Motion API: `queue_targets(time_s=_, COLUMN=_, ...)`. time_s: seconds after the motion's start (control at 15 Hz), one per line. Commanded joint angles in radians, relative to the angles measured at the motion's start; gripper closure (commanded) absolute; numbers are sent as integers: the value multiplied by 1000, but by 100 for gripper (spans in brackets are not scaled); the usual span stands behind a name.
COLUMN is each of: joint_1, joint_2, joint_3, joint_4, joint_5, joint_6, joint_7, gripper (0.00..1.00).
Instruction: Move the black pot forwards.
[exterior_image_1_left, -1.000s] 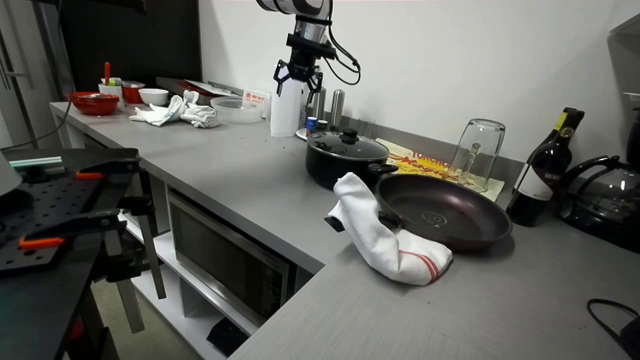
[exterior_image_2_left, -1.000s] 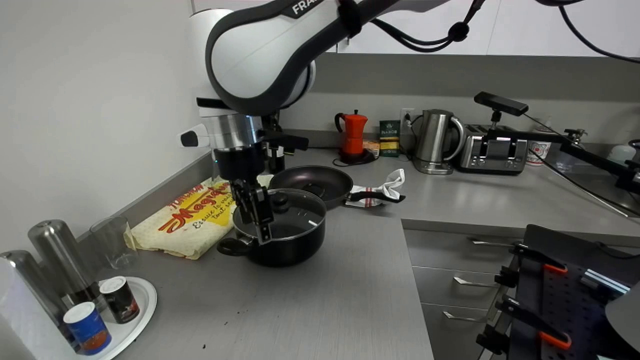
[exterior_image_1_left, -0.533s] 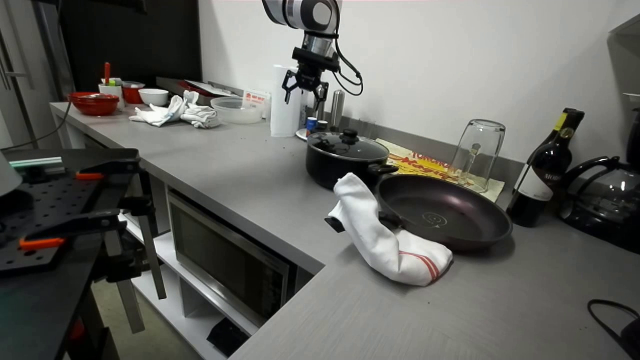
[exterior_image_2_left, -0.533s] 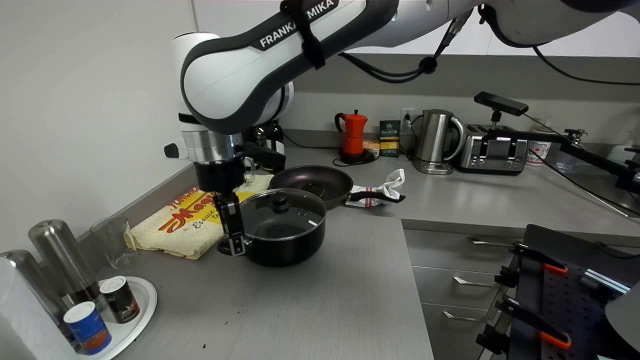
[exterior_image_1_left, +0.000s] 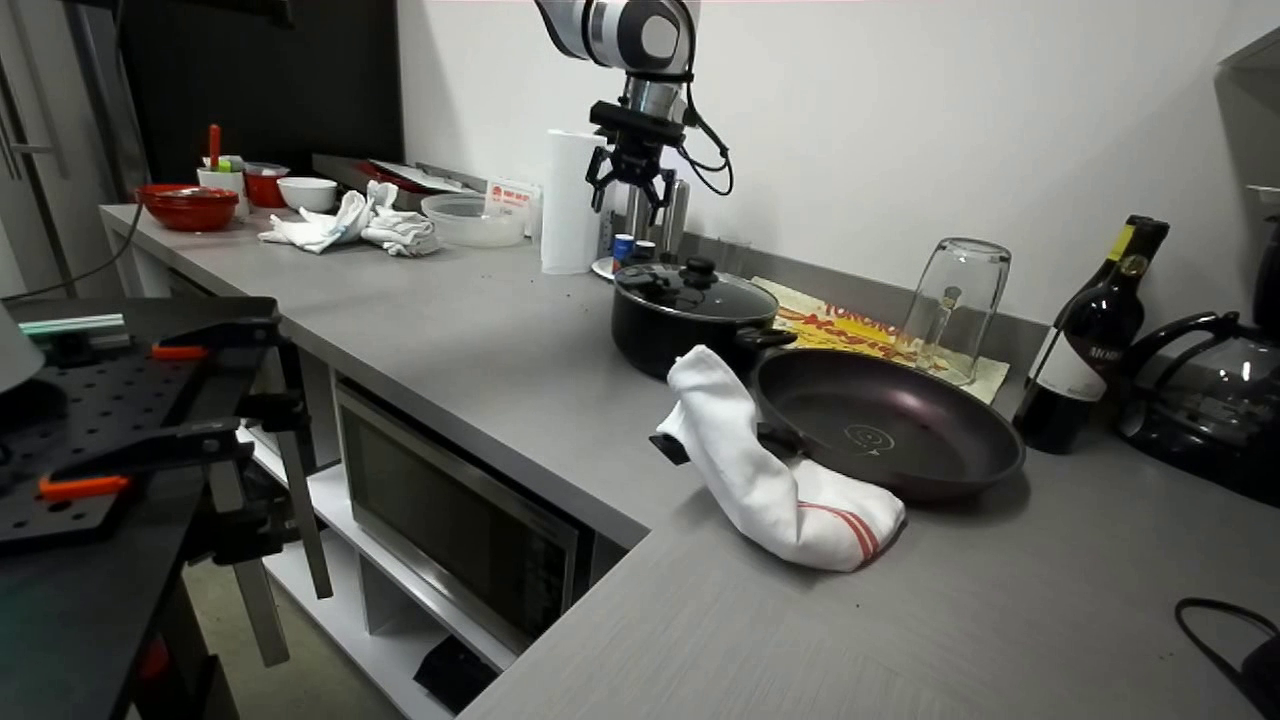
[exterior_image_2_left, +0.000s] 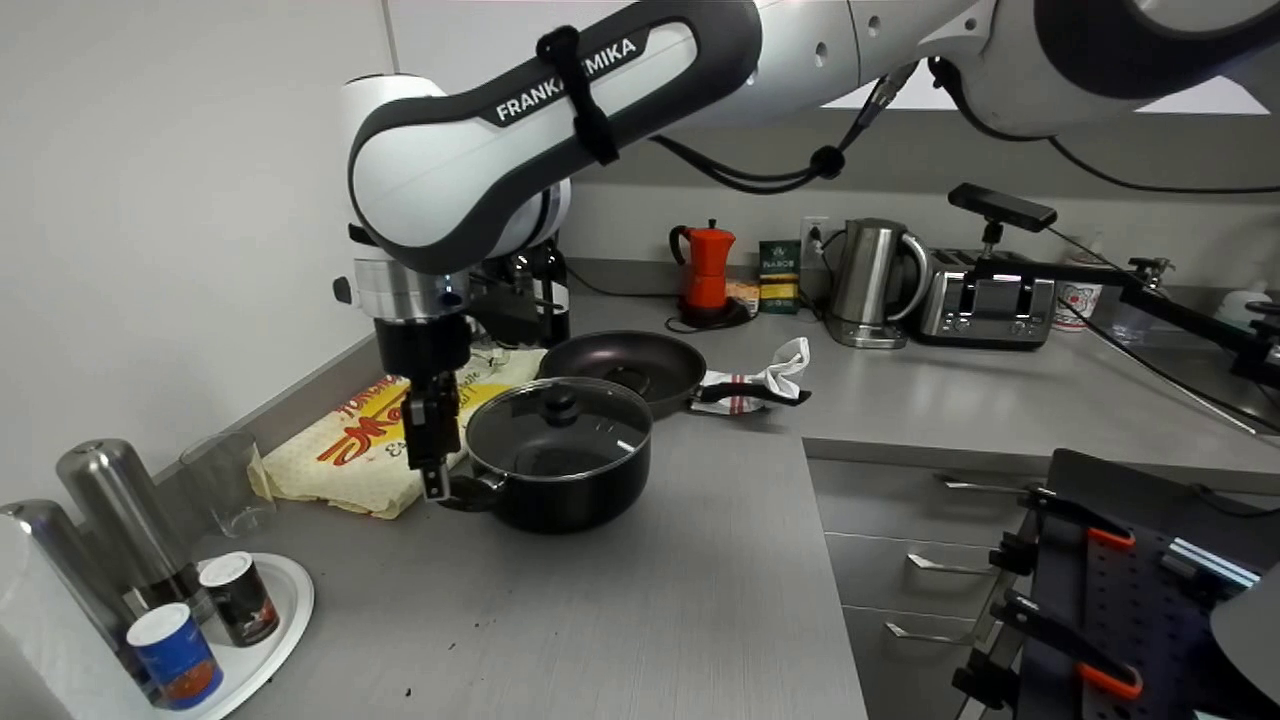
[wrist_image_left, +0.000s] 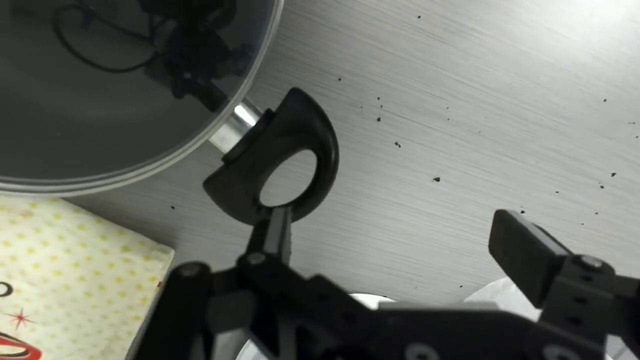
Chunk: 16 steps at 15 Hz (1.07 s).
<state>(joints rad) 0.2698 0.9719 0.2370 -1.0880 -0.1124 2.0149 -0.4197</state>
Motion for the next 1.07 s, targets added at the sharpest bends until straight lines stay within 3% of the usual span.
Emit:
queue_targets(time_s=0.0, joint_1=7, joint_2=37, joint_3=-11, joint_4=51, joint_5=14, joint_6=-23, joint_7=70, gripper=0)
queue_targets(time_s=1.0, joint_1=12, joint_2=69, joint_3=14, joint_4=11, joint_5=14, joint_6=-2, joint_7=140, gripper=0)
